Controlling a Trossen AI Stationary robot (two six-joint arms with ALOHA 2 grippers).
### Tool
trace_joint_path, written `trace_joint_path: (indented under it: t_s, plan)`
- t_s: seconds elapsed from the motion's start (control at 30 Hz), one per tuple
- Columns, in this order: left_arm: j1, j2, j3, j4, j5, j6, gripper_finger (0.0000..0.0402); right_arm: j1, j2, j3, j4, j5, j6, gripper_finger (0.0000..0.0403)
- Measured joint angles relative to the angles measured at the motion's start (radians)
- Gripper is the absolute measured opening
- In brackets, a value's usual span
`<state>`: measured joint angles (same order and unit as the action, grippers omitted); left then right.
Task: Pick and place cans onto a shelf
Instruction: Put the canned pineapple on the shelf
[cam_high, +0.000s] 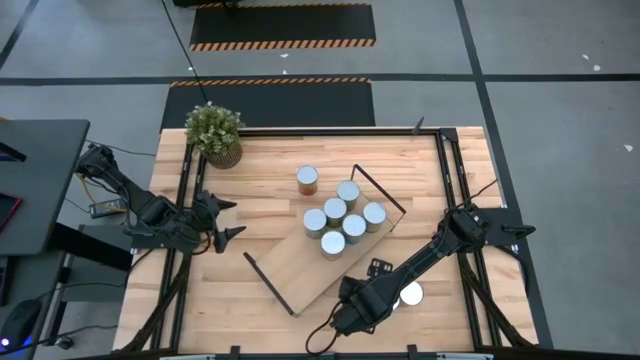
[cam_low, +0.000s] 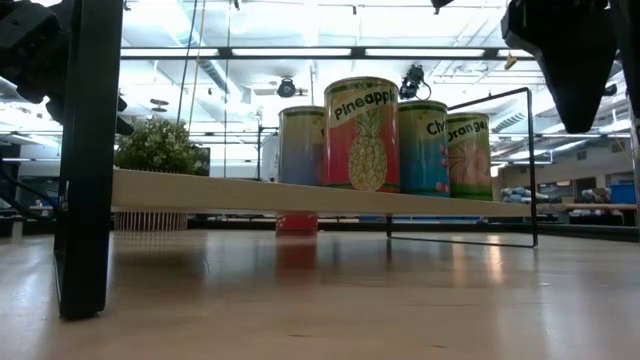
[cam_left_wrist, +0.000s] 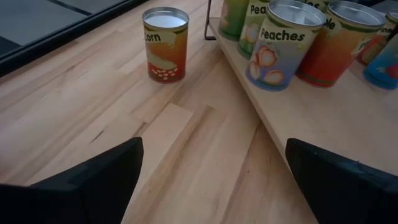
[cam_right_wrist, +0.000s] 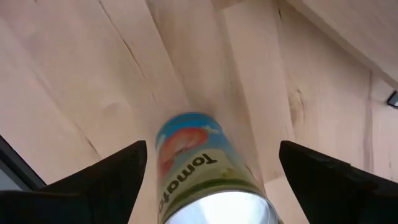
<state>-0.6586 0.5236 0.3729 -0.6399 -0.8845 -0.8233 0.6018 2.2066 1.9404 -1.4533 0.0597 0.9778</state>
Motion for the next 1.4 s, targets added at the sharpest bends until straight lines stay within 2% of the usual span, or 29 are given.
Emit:
trace_joint_path:
  t_s: [0.23,0.47,0.6,0.7,0.83,0.97,1.07,1.17,1.27,1.4]
  plan:
    - [0.0,0.0,0.0,0.0,0.0,0.0,0.04,-0.001,-0.009,0.0,-0.012,0.005,-0.041,0.0373]
    - [0.0,0.0,0.0,0.0,0.0,-0.002,0.04,-0.017,-0.131,0.0,0.06,0.047,-0.024,0.0373]
    - [0.0,0.0,0.0,0.001,0.001,-0.015,0.04,-0.015,-0.23,0.0,0.089,0.166,-0.026,0.0373]
    - [0.0,0.0,0.0,0.001,0.02,-0.03,0.04,0.006,-0.305,-0.014,0.09,0.295,-0.01,0.0373]
    - [0.0,0.0,0.0,0.001,0.042,-0.041,0.04,0.052,-0.428,-0.152,0.132,0.389,0.048,0.0373]
    - [0.0,0.0,0.0,0.0,0.042,-0.062,0.04,0.086,-0.576,-0.408,0.291,0.41,0.116,0.0373]
    - [0.0,0.0,0.0,0.0,0.042,-0.065,0.04,0.092,-0.663,-0.566,0.445,0.367,0.135,0.0373]
    - [0.0,0.0,0.0,-0.001,0.042,-0.08,0.04,0.088,-0.699,-0.66,0.509,0.247,0.176,0.0373]
    - [0.0,0.0,0.0,-0.002,0.04,-0.083,0.04,0.081,-0.703,-0.681,0.494,0.092,0.223,0.0373]
    - [0.0,0.0,0.0,-0.001,0.02,-0.083,0.04,0.087,-0.708,-0.681,0.439,-0.024,0.282,0.0373]
